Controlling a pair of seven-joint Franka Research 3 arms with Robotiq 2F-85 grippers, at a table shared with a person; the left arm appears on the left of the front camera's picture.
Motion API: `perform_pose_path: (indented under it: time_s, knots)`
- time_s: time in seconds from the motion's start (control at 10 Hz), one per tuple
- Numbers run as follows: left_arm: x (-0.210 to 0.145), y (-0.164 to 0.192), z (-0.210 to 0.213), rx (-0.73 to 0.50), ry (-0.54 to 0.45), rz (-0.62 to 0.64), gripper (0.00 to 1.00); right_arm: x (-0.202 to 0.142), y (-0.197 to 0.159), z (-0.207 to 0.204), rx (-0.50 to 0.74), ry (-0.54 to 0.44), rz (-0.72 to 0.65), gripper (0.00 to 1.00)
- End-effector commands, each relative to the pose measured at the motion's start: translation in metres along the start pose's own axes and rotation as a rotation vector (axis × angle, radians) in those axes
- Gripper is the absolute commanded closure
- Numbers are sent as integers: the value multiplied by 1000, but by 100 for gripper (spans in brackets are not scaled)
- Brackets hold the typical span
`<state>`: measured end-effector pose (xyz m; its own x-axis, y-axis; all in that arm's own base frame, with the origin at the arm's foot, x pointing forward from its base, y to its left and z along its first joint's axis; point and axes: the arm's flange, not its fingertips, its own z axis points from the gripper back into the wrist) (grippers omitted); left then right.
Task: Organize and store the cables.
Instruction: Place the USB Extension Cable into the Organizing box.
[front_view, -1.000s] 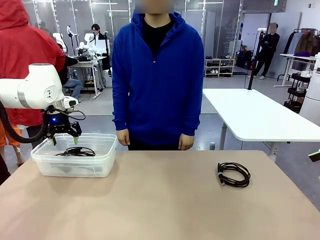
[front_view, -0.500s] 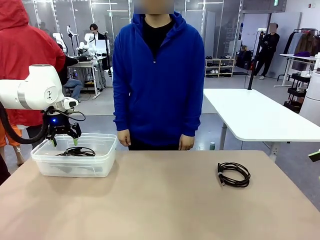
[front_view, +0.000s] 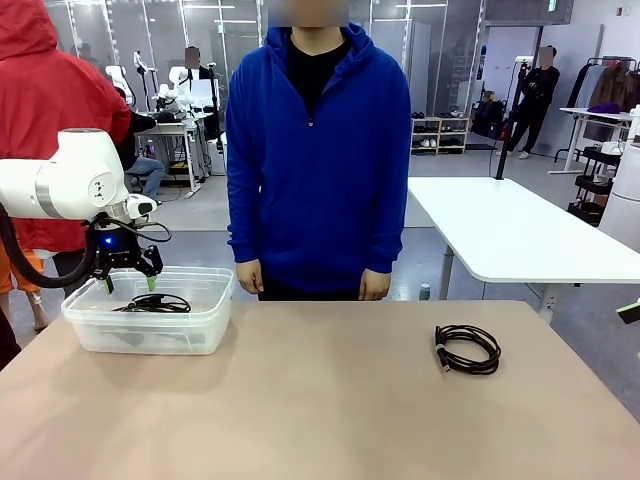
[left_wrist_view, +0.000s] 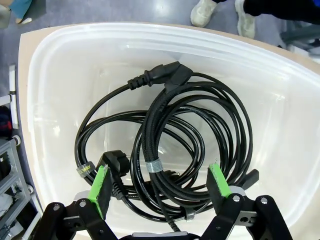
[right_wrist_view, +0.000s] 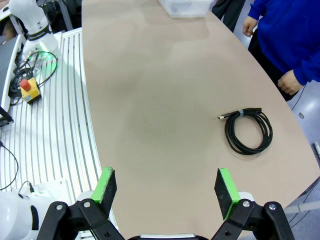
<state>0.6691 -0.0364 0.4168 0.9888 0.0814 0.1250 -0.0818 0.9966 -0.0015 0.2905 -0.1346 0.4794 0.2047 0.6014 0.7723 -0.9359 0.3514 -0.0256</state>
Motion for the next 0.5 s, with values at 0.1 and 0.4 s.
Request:
perform_pose_path:
  time_s: [0.1,0.4]
  knots:
    - [3,0,0,2,-4,-6,5,1,0,0,-1,-12,7,0]
    - [-17,7,20,-16,-16,-128,5,33,10,21,31,-30,45,0]
